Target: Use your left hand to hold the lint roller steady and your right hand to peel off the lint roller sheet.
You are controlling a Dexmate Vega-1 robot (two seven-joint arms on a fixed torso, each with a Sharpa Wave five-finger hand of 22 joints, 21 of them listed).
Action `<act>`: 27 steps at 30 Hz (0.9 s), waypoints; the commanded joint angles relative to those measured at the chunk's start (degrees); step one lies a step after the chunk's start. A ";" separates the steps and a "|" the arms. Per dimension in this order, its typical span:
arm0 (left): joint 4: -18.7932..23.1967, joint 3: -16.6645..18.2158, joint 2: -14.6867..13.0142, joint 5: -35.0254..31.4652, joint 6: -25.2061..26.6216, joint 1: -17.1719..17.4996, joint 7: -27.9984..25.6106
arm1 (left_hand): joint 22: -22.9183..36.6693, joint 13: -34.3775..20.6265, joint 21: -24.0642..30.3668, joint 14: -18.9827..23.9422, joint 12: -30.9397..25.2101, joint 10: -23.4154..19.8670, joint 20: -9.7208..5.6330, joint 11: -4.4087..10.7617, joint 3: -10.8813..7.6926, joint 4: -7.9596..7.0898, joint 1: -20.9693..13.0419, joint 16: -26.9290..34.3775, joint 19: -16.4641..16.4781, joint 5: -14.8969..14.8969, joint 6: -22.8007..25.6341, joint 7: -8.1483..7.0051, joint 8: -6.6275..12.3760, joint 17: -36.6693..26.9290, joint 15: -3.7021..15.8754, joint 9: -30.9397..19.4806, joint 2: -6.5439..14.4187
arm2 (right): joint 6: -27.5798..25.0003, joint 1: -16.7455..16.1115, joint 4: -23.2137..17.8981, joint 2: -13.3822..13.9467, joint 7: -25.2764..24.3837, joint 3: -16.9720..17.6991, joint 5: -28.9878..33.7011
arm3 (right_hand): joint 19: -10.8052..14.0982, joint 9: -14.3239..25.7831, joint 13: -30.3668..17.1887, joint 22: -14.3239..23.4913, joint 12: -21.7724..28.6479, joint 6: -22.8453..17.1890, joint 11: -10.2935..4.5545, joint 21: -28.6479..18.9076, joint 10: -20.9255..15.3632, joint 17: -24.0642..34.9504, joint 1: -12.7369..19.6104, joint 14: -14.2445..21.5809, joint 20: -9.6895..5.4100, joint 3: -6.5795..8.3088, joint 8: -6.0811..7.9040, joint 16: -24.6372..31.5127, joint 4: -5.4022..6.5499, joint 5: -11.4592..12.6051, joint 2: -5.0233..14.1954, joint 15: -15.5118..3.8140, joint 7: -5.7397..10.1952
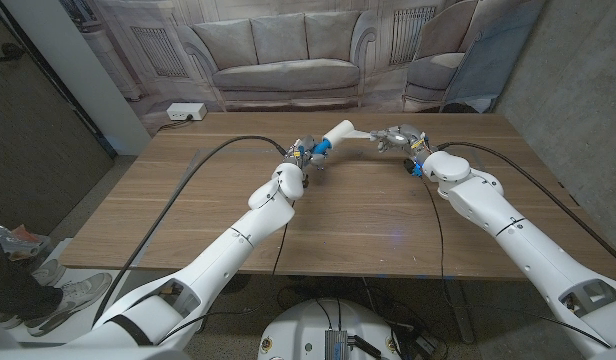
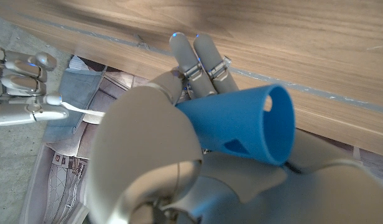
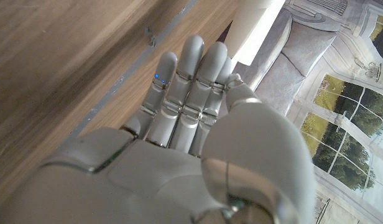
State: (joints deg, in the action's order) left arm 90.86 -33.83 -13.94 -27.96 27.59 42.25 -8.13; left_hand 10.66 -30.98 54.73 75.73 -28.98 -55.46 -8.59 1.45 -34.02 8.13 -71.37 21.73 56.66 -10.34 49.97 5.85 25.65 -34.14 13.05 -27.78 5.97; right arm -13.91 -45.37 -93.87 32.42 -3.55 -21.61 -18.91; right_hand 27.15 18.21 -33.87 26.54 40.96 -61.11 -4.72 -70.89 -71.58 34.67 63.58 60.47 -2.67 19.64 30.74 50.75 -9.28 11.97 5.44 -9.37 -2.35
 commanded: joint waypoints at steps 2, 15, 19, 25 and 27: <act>1.24 1.27 0.62 -0.95 1.77 0.86 -2.01 | 0.02 -0.05 0.60 0.22 0.00 -2.39 -2.68 1.68 -0.55 0.07 -0.13 -0.02 -0.37 0.34 0.64 0.19 -0.31 -0.36 -0.21 -0.26 -0.43 | -0.45 -0.36 0.12 -0.09 -1.06 0.20 0.27 | -0.31 0.28 -0.20 -0.35 0.42 -0.40 -0.32 -0.53 -0.30 0.19 0.03 1.02 -0.29 0.86 -0.08 -0.54 0.06 0.46 -0.84 -2.94 0.12; 3.43 3.14 0.19 -0.42 2.39 2.30 -2.58 | -0.01 -0.23 1.04 0.42 -0.16 -3.12 -2.64 2.27 -0.85 0.02 0.04 -0.18 -0.55 0.40 1.49 -0.27 -0.28 -0.53 -0.21 -0.20 -0.70 | -0.61 -1.17 -0.21 -0.20 -3.39 0.75 0.92 | -0.76 0.65 -0.23 -1.28 0.32 -0.74 -0.49 -1.20 -0.51 0.41 -0.02 1.23 -0.35 1.78 -0.06 -1.34 0.04 0.77 -1.40 -3.02 0.50; 4.07 3.68 0.12 -0.18 2.55 2.82 -2.87 | 0.00 -0.23 1.20 0.63 -0.26 -3.53 -2.61 2.65 -0.89 -0.01 0.12 -0.17 -0.56 0.41 1.78 -0.42 -0.28 -0.59 -0.18 -0.14 -0.79 | -0.71 -1.79 -0.75 -0.04 -4.13 1.21 0.87 | -0.88 0.76 -0.19 -1.58 0.27 -0.88 -0.55 -1.42 -0.63 0.48 -0.05 1.36 -0.42 2.10 -0.03 -1.58 0.05 0.86 -1.55 -3.05 0.52; 4.73 3.78 -0.32 0.16 2.47 3.15 -2.28 | 0.00 -0.25 1.44 0.89 -0.25 -3.72 -2.59 2.78 -0.95 -0.06 0.28 -0.17 -0.58 0.42 2.03 -0.75 -0.36 -0.69 -0.18 0.01 -0.96 | -0.20 -2.80 -1.18 -0.17 -5.46 2.07 0.59 | -0.96 0.95 -0.26 -2.07 0.24 -0.96 -0.68 -1.80 -0.76 0.61 -0.08 1.59 -0.48 2.62 -0.03 -1.94 0.05 1.04 -1.78 -3.05 0.58; 4.85 3.59 -0.45 -0.09 2.56 3.17 -2.32 | 0.00 -0.31 1.55 0.98 -0.28 -3.83 -2.61 2.68 -0.98 -0.07 0.33 -0.19 -0.60 0.43 2.23 -0.90 -0.34 -0.73 -0.18 0.03 -1.04 | -0.51 -2.94 -1.53 0.11 -5.59 2.13 0.67 | -1.07 1.01 -0.29 -2.21 0.20 -1.02 -0.73 -1.88 -0.69 0.65 -0.10 1.67 -0.41 2.75 -0.02 -2.04 0.04 1.09 -1.88 -3.05 0.56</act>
State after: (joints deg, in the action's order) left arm 94.35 -30.74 -13.87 -28.20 29.76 44.62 -10.58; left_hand 10.68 -30.94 55.95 76.09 -28.63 -55.96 -8.59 1.32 -34.50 8.15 -70.92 21.73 56.25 -9.94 51.59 5.22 25.35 -34.67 13.00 -27.61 5.49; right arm -14.34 -46.94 -94.30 32.32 -6.95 -20.54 -18.21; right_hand 26.56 19.04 -33.89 24.43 40.96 -61.51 -5.23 -72.34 -72.29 35.20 63.21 61.16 -2.67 21.93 30.66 49.13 -9.18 12.63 4.00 -9.43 -1.94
